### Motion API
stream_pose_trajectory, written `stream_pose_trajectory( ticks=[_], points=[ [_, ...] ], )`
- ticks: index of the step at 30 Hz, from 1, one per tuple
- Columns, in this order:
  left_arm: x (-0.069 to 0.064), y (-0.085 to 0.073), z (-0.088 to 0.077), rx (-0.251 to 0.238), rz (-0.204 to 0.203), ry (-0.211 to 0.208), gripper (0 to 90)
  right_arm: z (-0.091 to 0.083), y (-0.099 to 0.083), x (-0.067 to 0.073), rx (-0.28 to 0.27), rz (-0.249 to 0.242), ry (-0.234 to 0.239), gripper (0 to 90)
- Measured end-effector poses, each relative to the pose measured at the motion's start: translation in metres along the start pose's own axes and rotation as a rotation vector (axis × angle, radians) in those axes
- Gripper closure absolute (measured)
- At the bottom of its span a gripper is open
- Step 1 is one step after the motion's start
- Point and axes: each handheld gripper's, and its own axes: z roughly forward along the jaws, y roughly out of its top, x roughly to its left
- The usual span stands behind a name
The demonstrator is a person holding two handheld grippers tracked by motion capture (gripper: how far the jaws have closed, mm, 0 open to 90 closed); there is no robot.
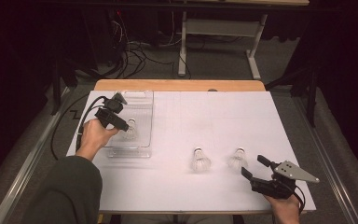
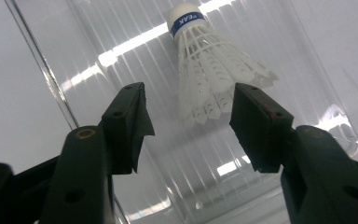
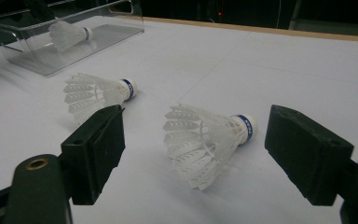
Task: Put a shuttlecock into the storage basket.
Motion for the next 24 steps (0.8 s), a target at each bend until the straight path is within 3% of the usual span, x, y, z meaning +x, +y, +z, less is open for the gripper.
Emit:
stream_pose_trajectory(
  ticks=[12,24],
  points=[
    [-0.006,-0.007,-0.01,-0.028,0.012,0.0,39.4,-0.001,0.0,0.001,-0.003,0.001,0.001,20.7],
    [-0.012,-0.013,-0.021,-0.072,0.019,-0.006,39.3,0.0,0.0,0.0,-0.003,0.002,0.002,20.7]
  ],
)
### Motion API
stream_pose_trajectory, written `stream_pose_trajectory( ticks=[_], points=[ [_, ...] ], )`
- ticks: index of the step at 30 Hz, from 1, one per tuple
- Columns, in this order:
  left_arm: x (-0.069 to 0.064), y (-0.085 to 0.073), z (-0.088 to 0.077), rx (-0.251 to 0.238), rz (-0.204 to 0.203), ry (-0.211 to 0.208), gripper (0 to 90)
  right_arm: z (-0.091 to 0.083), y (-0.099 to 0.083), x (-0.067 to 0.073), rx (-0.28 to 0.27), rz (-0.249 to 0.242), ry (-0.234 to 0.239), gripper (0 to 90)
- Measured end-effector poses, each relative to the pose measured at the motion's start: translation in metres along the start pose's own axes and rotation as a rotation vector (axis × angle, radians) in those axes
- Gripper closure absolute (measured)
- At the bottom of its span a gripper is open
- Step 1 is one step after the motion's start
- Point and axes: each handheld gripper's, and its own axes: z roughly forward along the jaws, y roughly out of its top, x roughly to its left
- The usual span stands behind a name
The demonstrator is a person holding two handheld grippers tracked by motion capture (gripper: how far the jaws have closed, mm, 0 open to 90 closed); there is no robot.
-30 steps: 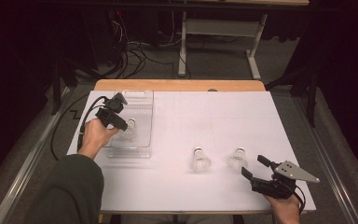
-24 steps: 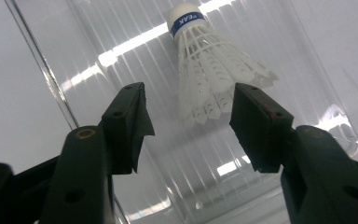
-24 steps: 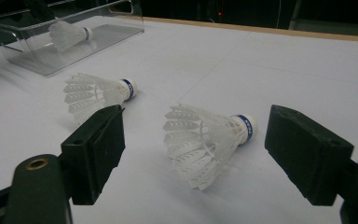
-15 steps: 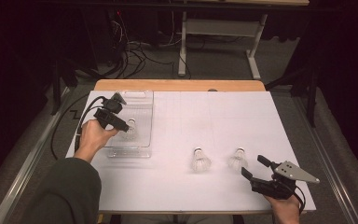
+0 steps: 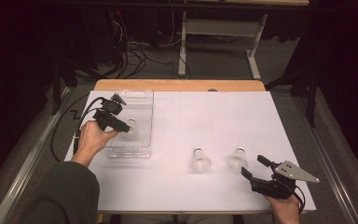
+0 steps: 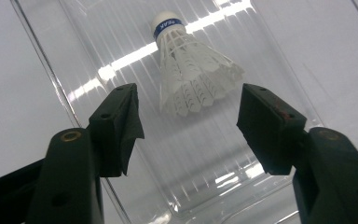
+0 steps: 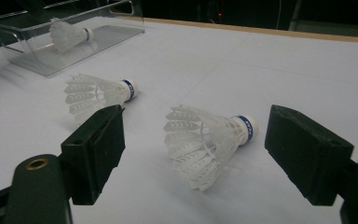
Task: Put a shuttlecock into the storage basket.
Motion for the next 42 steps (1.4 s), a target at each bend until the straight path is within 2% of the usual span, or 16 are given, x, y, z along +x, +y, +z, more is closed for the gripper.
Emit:
stream_pose_trajectory(
  ticks=[13,26,31,35,42],
  points=[
    [-0.004,-0.01,-0.01,-0.056,-0.005,-0.018,38.7,0.0,0.0,0.0,0.001,0.001,0.002,20.7],
    [-0.013,-0.017,-0.021,-0.114,0.017,-0.022,38.6,0.0,0.0,0.0,0.0,0.0,0.003,20.7],
    [-0.015,-0.022,-0.026,-0.151,0.011,-0.046,37.7,0.0,0.0,0.0,-0.001,0.0,0.004,20.7],
    [-0.016,-0.028,-0.028,-0.178,0.008,-0.048,37.4,0.0,0.0,0.0,-0.002,0.0,0.005,20.7],
    [-0.018,-0.039,-0.032,-0.22,0.01,-0.073,38.3,0.001,0.0,0.0,-0.001,-0.001,0.005,20.7]
  ],
)
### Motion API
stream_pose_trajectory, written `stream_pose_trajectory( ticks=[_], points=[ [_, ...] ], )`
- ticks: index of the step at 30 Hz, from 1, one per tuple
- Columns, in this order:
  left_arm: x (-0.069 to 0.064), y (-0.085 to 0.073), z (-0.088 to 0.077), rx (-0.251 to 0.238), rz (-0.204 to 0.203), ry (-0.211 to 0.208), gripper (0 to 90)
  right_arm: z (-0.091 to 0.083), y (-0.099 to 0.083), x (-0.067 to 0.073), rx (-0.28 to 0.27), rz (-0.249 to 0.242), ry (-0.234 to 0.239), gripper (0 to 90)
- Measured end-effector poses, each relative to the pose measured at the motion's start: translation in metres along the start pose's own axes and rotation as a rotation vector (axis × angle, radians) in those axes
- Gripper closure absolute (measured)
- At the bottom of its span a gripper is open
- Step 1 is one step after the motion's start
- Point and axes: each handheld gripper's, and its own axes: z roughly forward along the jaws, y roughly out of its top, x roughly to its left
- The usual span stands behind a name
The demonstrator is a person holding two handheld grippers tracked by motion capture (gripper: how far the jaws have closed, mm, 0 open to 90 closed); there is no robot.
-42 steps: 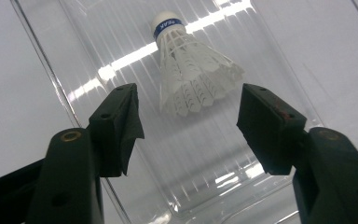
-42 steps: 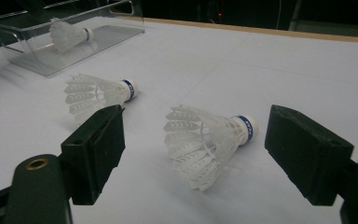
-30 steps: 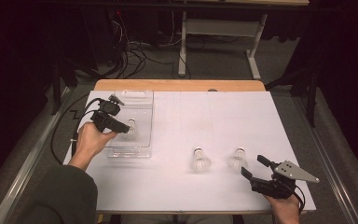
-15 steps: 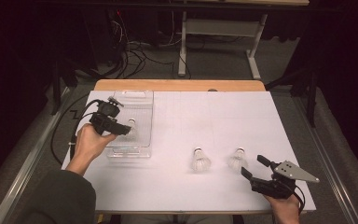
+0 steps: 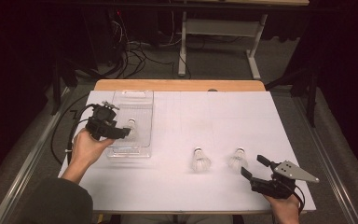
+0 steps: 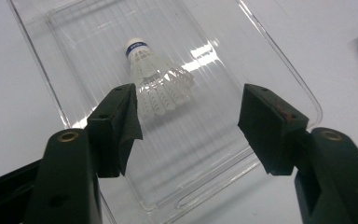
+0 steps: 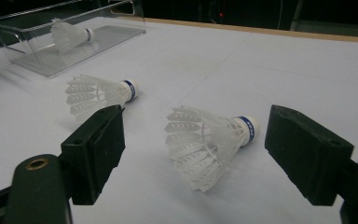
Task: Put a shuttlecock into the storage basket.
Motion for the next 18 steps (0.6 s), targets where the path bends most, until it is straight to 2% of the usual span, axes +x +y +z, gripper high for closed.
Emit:
stream_pose_trajectory(
  ticks=[7,18],
  points=[
    [0.001,-0.011,-0.004,-0.056,-0.026,-0.032,38.5,0.0,0.0,0.0,0.0,0.003,0.0,20.6],
    [0.002,-0.03,-0.01,-0.12,-0.041,-0.063,37.3,0.0,0.0,0.0,0.0,0.005,-0.001,20.6]
  ],
)
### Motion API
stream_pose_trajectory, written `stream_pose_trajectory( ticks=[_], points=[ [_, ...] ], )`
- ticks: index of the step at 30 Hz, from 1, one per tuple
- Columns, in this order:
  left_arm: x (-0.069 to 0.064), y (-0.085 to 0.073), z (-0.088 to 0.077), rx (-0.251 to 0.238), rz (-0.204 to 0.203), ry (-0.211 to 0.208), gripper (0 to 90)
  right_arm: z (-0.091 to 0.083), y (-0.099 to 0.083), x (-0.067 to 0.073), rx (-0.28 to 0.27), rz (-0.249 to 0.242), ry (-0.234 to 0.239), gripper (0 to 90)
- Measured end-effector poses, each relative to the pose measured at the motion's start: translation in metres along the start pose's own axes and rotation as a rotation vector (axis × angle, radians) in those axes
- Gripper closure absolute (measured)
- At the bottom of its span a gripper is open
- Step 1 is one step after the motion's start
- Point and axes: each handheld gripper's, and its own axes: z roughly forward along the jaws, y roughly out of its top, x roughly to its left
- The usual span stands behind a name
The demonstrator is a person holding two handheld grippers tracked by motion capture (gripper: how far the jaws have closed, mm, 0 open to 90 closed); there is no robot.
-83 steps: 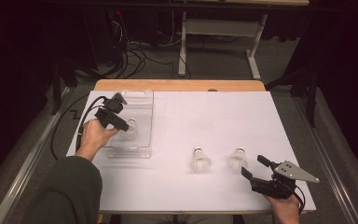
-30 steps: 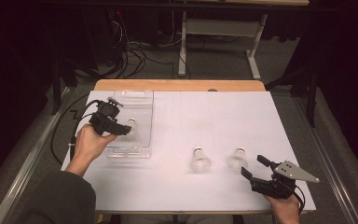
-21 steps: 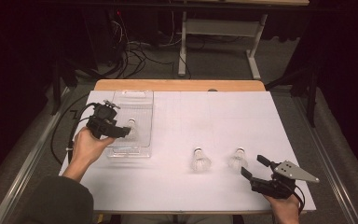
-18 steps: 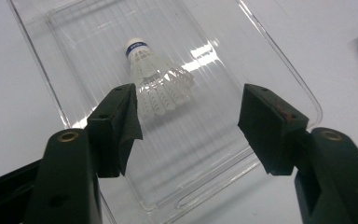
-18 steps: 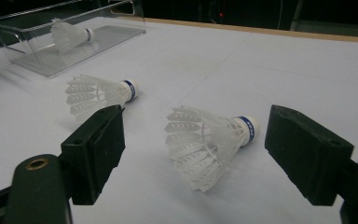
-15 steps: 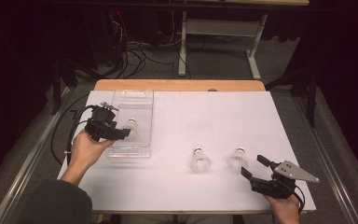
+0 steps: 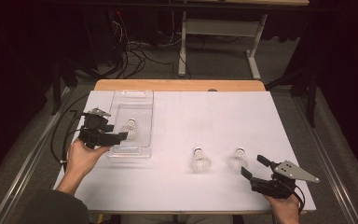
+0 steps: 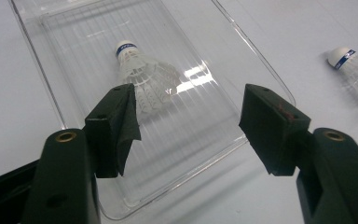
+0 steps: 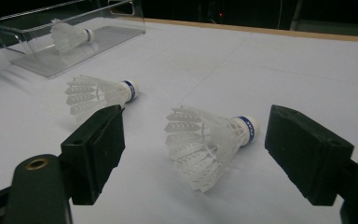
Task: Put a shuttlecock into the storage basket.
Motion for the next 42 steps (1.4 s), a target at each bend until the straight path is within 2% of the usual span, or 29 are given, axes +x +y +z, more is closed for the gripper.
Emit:
stream_pose_trajectory(
  ticks=[9,11,15,19,24,25,26,27,42],
  points=[
    [0.0,-0.015,-0.007,-0.069,-0.013,-0.021,37.3,0.0,0.0,0.0,-0.001,0.003,-0.001,20.6],
    [0.001,-0.017,-0.009,-0.067,-0.004,-0.027,37.2,0.0,0.0,0.0,0.0,0.003,-0.003,20.6],
    [0.0,-0.023,-0.01,-0.092,-0.017,-0.035,36.9,0.0,0.0,-0.001,0.0,0.007,-0.003,20.5],
    [-0.003,-0.03,-0.01,-0.127,-0.049,-0.05,36.9,0.0,0.0,-0.001,0.0,0.008,-0.003,20.5],
    [-0.008,-0.037,-0.007,-0.194,-0.09,-0.058,36.7,0.0,0.0,-0.001,-0.001,0.01,-0.004,20.5],
    [-0.003,-0.039,-0.011,-0.149,-0.027,-0.054,36.7,0.0,0.0,-0.001,-0.001,0.011,-0.005,20.5],
    [-0.009,-0.041,-0.007,-0.204,-0.098,-0.066,36.6,0.0,0.0,-0.001,-0.001,0.012,-0.005,20.5],
    [-0.004,-0.042,-0.011,-0.158,-0.028,-0.058,36.6,0.0,0.0,-0.001,-0.001,0.012,-0.005,20.5],
    [0.0,-0.076,-0.013,-0.244,-0.061,-0.078,33.9,0.0,0.0,-0.001,0.0,0.013,-0.011,20.4]
  ],
)
